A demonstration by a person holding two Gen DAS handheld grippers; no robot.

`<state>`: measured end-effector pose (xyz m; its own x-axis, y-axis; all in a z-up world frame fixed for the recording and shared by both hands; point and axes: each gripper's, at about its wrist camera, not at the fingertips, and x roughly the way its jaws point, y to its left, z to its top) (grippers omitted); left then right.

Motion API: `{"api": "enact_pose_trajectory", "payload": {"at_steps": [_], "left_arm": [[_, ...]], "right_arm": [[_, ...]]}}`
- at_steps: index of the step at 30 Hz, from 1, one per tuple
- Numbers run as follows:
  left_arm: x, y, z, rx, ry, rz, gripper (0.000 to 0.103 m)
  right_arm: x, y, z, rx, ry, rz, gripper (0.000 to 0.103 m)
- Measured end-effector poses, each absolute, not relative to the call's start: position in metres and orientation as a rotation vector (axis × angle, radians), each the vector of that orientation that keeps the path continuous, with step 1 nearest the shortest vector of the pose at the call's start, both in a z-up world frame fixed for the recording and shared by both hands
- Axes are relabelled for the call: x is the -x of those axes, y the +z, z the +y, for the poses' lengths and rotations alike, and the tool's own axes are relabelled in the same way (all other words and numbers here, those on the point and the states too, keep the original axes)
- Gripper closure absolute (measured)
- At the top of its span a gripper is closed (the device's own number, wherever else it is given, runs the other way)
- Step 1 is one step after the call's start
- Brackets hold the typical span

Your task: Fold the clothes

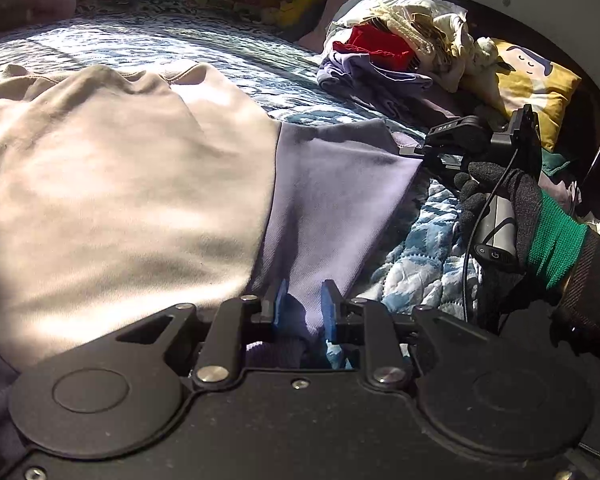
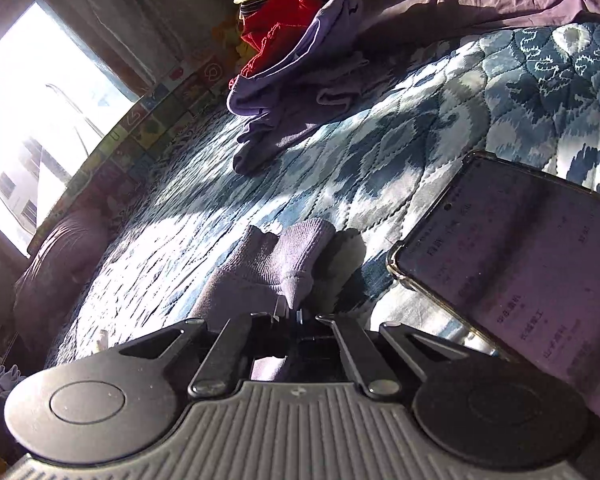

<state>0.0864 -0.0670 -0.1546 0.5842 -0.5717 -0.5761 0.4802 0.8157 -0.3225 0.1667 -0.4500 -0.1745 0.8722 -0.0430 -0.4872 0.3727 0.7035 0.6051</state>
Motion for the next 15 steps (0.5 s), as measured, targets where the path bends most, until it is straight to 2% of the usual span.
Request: {"api": "enact_pose_trajectory", "payload": {"at_steps": [1,3,8,11,13,14,15], "left_arm": [[-0.087,-0.155,-0.067,0.14,-0.617,0.721,0.083],[-0.087,-0.155,-0.066,0.146,-0.619,0.724,0.083],[-0.087,-0.155,-0.066,0.146,-0.619,0.723,0.083],[-0.088,-0.155,-0.065,0.154,-0.62,0.726,0.083],[-0.087,-0.156,-0.064,0.161,-0.62,0.727,0.083],[-0.087,-0.156,-0.063,0.163,-0.622,0.727,0.083],[-0.087,-0.156,-0.063,0.163,-0.623,0.727,0.083]], "right_arm": [[-0.161,-0.171,-0.448,-0.755,-0.252,0.445,0.093],[-0.149,-0.161,-0.445,-0.735,-0.274,0.393,0.076],[-0.146,-0.133,-0.439,-0.676,-0.155,0.271,0.076],[-0.193,-0.137,-0.435,-0.723,0.034,0.422,0.075],[-0.221,-0.16,-0.444,-0.834,0.034,0.544,0.07],[-0.229,-0.172,-0.454,-0.878,-0.002,0.574,0.077],[-0.23,-0.182,-0.467,-0.971,-0.027,0.569,0.103]]}}
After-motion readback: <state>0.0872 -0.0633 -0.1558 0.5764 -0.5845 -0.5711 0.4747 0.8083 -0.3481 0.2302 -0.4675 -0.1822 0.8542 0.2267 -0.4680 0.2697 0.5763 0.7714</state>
